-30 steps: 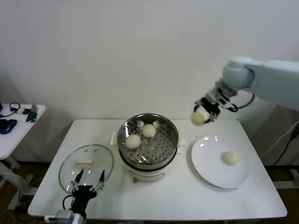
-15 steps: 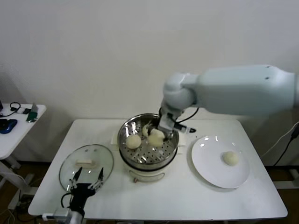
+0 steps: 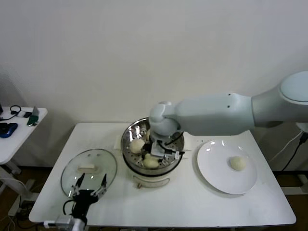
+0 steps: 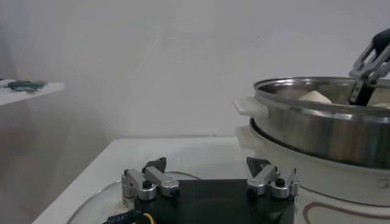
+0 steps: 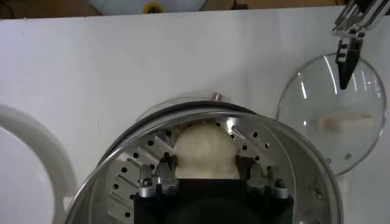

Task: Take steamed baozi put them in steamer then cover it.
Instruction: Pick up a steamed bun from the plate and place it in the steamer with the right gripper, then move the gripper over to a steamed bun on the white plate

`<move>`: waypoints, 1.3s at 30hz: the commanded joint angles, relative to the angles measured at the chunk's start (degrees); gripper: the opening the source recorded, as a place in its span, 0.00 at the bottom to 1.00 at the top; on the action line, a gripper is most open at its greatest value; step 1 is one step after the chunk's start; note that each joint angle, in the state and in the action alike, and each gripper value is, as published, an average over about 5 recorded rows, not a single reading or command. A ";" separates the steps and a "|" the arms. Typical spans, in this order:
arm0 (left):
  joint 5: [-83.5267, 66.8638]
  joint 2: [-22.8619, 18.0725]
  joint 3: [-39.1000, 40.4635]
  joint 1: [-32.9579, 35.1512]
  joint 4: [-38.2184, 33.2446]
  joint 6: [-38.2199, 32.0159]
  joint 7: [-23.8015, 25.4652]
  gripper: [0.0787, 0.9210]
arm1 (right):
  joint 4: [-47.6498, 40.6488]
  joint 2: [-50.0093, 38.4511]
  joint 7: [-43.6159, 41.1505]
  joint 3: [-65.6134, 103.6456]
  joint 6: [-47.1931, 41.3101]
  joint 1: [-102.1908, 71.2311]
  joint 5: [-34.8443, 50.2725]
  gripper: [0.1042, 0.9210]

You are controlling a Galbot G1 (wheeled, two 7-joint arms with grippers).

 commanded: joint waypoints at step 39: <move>-0.10 0.17 0.81 -0.91 1.08 -0.03 0.06 0.88 | -19.50 -44.30 -4.60 7.40 -20.09 -18.01 13.54 0.88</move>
